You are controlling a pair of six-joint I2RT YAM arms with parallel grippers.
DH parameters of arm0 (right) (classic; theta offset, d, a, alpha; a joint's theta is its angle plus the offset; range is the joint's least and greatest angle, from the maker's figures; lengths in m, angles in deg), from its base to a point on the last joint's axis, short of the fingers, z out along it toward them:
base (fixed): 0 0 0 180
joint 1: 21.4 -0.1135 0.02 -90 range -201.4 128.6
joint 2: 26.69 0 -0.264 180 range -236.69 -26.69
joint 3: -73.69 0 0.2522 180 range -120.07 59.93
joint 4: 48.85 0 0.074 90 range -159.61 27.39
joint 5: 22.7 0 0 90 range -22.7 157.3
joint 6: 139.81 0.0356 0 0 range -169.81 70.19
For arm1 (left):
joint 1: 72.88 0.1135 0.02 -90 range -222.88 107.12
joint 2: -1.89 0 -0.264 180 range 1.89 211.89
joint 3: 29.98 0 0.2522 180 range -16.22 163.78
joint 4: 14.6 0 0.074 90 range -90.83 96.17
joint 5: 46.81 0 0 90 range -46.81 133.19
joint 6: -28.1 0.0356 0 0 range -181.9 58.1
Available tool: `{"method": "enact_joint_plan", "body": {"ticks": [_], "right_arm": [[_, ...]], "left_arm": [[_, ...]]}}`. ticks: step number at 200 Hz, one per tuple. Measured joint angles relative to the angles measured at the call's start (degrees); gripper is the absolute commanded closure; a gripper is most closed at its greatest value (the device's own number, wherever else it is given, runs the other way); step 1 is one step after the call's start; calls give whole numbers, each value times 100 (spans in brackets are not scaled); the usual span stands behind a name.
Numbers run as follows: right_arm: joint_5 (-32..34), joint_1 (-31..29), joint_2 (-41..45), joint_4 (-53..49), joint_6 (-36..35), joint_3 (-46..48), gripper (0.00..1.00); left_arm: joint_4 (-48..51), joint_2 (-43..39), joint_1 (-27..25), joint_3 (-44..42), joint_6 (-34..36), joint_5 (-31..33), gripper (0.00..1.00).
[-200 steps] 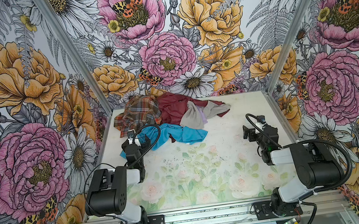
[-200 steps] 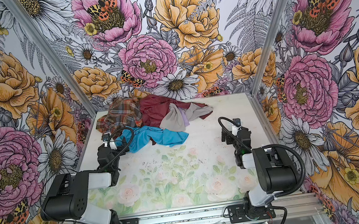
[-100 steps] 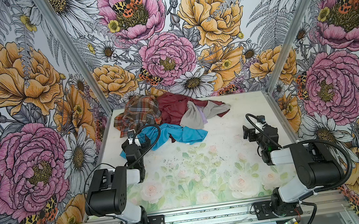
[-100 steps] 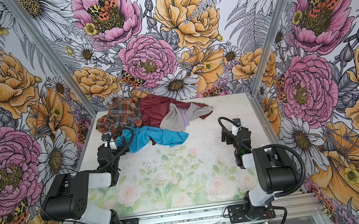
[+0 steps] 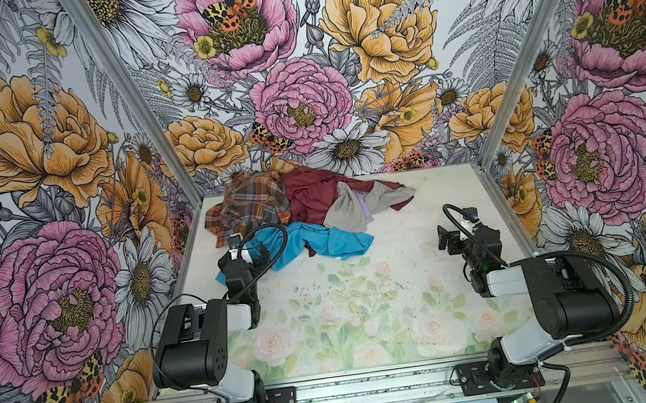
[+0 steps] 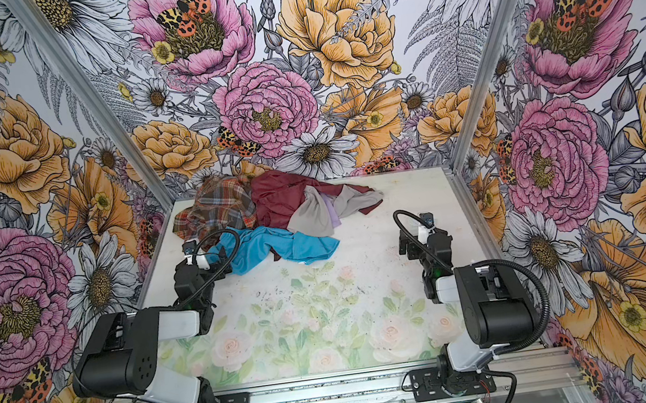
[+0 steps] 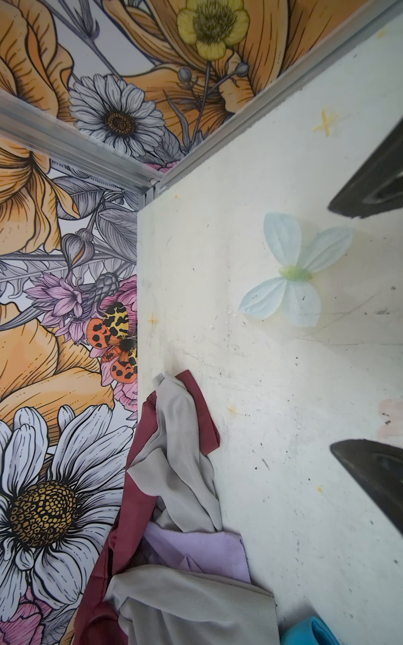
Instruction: Pick out a specific cloth from the pile
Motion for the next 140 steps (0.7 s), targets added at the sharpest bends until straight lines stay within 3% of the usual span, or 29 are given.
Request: {"method": "enact_joint_plan", "body": {"ticks": [60, 140], "right_arm": [[201, -90, 0, 15, -2, 2, 0], [588, -382, 50, 802, -109, 555, 0]], "left_arm": [[-17, 0, -35, 0, 2, 31, 1], [-160, 0, -404, -96, 50, 702, 1]]}}
